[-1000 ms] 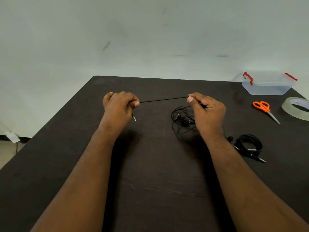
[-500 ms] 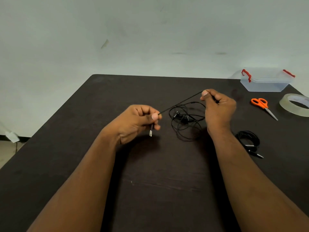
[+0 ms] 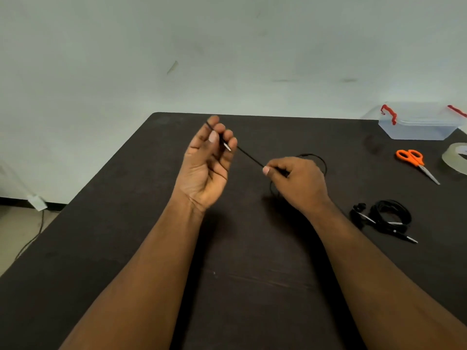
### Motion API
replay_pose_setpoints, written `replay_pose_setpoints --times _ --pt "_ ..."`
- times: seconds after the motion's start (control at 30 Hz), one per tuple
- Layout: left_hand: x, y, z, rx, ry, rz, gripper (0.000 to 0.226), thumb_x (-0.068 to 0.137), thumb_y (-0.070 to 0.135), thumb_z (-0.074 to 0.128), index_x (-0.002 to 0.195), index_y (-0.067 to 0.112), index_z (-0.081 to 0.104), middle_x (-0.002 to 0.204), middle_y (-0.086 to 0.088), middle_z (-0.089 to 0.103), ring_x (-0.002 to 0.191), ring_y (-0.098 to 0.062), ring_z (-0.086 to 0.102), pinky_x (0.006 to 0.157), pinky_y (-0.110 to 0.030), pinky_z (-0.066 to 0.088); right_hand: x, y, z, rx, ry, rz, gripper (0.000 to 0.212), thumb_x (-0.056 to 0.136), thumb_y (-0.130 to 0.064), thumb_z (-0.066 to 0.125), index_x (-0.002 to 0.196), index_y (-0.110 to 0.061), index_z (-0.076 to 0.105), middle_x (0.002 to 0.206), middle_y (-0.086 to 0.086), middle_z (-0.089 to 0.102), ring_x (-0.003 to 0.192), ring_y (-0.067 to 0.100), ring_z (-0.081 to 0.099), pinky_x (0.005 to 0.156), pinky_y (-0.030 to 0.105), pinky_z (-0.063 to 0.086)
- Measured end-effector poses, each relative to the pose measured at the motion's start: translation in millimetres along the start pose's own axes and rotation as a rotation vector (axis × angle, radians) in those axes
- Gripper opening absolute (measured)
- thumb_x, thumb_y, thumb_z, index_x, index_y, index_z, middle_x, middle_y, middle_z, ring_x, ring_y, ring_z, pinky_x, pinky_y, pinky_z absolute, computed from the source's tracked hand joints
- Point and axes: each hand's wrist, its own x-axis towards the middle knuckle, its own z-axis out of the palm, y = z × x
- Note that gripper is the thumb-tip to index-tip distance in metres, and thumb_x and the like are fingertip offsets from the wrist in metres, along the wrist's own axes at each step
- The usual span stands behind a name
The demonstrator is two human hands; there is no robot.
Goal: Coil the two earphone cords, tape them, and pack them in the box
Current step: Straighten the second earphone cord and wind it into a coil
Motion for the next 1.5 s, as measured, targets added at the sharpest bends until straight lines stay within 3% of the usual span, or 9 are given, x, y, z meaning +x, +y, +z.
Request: replay_pose_setpoints --times 0.1,0.2,0.33,0.47,0.73,1.17,1.27,1.4,1.5 --pt "9.0 1.8 -14.4 0.156 0.285 0.188 0.018 0.085 -0.003 0.06 0.099 0.008 0.065 0.086 -0.004 0.073 0.085 -0.017 0.071 0.078 -0.029 0.058 -3.8 -12.5 5.1 0.029 -0.147 -0.163 0.021 0.088 -0.043 0.058 0.08 -0.027 0.07 0.075 -0.015 0.065 0.074 0.007 0.06 0.066 0.027 0.044" --pt "10.6 -7.7 -20.5 0.54 0.372 0.264 0.019 0.084 -0.007 0.064 0.1 0.002 0.068 0.092 -0.009 0.073 0.092 -0.021 0.07 0.084 -0.032 0.056 -4.8 -19.8 12.5 0.194 -0.179 -0.285 0.025 0.086 -0.038 0.056 0.068 -0.021 0.059 0.063 -0.009 0.056 0.06 0.009 0.052 0.056 0.031 0.043" --pt "11.0 -17.9 -23.8 0.979 0.176 0.215 0.023 0.082 -0.005 0.068 0.104 -0.002 0.069 0.099 -0.011 0.073 0.096 -0.019 0.07 0.083 -0.025 0.055 -3.5 -11.6 10.4 0.308 0.026 -0.305 0.021 0.088 -0.022 0.061 0.071 -0.011 0.058 0.066 0.001 0.055 0.06 0.013 0.049 0.057 0.031 0.041" --pt "10.4 -17.4 -25.8 1.079 -0.023 0.015 0.022 0.086 -0.004 0.064 0.107 0.001 0.069 0.095 -0.01 0.073 0.09 -0.018 0.071 0.082 -0.027 0.056 0.3 0.6 6.7 0.277 0.169 -0.284 0.017 0.09 -0.018 0.062 0.076 -0.01 0.061 0.07 -0.001 0.055 0.063 0.013 0.049 0.058 0.03 0.042" --pt "2.7 -16.8 -16.0 0.924 -0.279 -0.341 0.017 0.093 0.0 0.053 0.105 -0.006 0.064 0.088 -0.015 0.067 0.077 -0.018 0.063 0.072 -0.026 0.053 1.4 0.8 4.0 0.293 0.212 -0.29 0.018 0.094 -0.021 0.06 0.079 -0.012 0.063 0.074 -0.003 0.06 0.069 0.009 0.054 0.061 0.027 0.045" --pt "-6.6 -4.7 -9.5 0.637 -0.315 -0.526 0.033 0.079 0.001 0.061 0.112 0.002 0.067 0.097 -0.014 0.072 0.068 -0.011 0.067 0.059 -0.017 0.055 4.1 1.3 8.3 0.46 0.126 -0.192 0.03 0.093 -0.039 0.049 0.076 -0.017 0.062 0.069 -0.011 0.059 0.067 0.005 0.058 0.06 0.014 0.041" --pt "-7.2 -6.6 -10.1 0.574 -0.388 -0.622 0.037 0.076 0.004 0.066 0.113 0.001 0.067 0.102 -0.018 0.071 0.067 -0.011 0.068 0.056 -0.017 0.054 5.2 2.0 9.6 0.423 0.177 -0.193 0.044 0.092 -0.043 0.05 0.067 -0.007 0.058 0.062 0.001 0.058 0.06 0.014 0.056 0.055 0.026 0.043" --pt "-8.1 -5.5 -9.4 0.468 -0.415 -0.574 0.042 0.073 0.011 0.073 0.114 0.004 0.068 0.104 -0.016 0.071 0.067 -0.008 0.068 0.056 -0.015 0.054 4.2 -2.6 13.7 0.467 0.175 -0.162 0.05 0.092 -0.044 0.047 0.064 -0.003 0.052 0.058 0.008 0.05 0.056 0.019 0.049 0.053 0.035 0.039" --pt "-4.0 -7.1 0.3 0.272 -0.215 -0.334 0.035 0.069 0.009 0.071 0.103 0.009 0.073 0.091 -0.005 0.074 0.069 -0.007 0.069 0.059 -0.014 0.055 -0.7 -5.7 14.4 0.412 0.049 -0.233 0.05 0.096 -0.047 0.039 0.072 -0.007 0.059 0.062 -0.005 0.053 0.06 0.008 0.052 0.057 0.032 0.042"
